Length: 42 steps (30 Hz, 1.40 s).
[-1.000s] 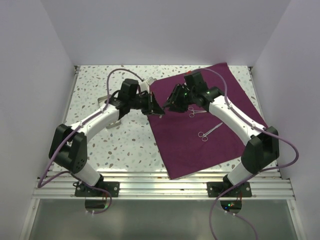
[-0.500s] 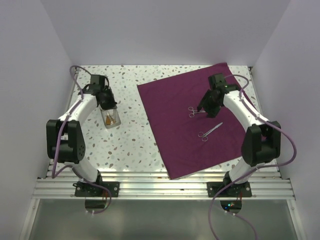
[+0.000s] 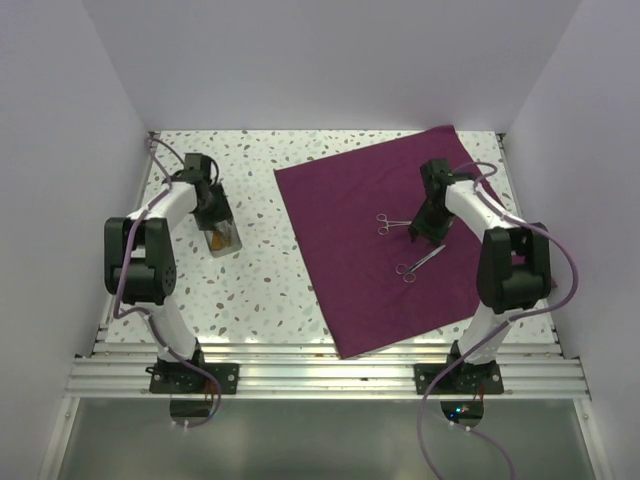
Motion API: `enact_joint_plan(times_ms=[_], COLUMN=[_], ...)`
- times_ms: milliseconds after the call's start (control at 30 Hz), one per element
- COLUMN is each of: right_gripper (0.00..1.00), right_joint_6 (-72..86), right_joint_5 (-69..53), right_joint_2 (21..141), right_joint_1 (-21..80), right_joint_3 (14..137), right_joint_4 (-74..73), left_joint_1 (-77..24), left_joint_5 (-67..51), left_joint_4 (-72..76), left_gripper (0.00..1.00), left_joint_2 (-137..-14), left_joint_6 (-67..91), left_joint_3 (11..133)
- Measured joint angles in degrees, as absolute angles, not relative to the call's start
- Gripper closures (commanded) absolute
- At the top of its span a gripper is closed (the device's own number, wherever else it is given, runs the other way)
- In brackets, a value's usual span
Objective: Prepare the surgical pack
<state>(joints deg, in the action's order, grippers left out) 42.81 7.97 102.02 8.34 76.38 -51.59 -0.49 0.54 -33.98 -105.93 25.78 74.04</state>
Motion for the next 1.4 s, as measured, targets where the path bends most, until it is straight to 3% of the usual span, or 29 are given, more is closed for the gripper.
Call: enact_joint_plan(times_ms=[400, 633, 867, 1000, 1200, 1300, 1400], right_gripper=[0.60, 0.62, 0.83, 0.90, 0.88, 0.78, 0.76], right_joint_6=[43.8, 44.6, 45.2, 45.8, 45.9, 45.8, 45.6], right_joint_5=[6.9, 5.3, 4.6, 4.8, 5.0, 5.0, 4.9], right_joint_2=[105.1, 104.7, 104.2, 103.3, 103.0, 103.0, 102.8], right_joint_1=[8.3, 8.3, 8.2, 8.3, 8.3, 8.3, 8.3], right_joint_3=[70.0, 66.7, 65.9, 65.1, 65.0, 65.0, 65.0], right_joint_4=[-50.6, -48.3, -47.0, -46.4, -46.4, -46.4, -46.5], left_joint_1=[-0.5, -0.5, -1.3, -3.7, -6.6, -6.8, -6.8], left_joint_5=[-3.2, -5.1, -6.9, -7.4, -8.1, -8.2, -8.2], left_joint_4=[-33.3, -33.4, -33.7, -34.1, -34.1, -34.3, -34.6], left_gripper=[0.44, 0.44, 0.44, 0.44, 0.44, 0.44, 0.44], left_joint_2=[-93.5, -93.1, -92.7, -91.4, -89.4, -89.4, -89.2], left_joint_6=[26.4, 26.5, 27.2, 27.9, 28.5, 28.5, 28.5], left_joint_3=[72.3, 69.8, 69.5, 69.5, 69.5, 69.5, 69.5])
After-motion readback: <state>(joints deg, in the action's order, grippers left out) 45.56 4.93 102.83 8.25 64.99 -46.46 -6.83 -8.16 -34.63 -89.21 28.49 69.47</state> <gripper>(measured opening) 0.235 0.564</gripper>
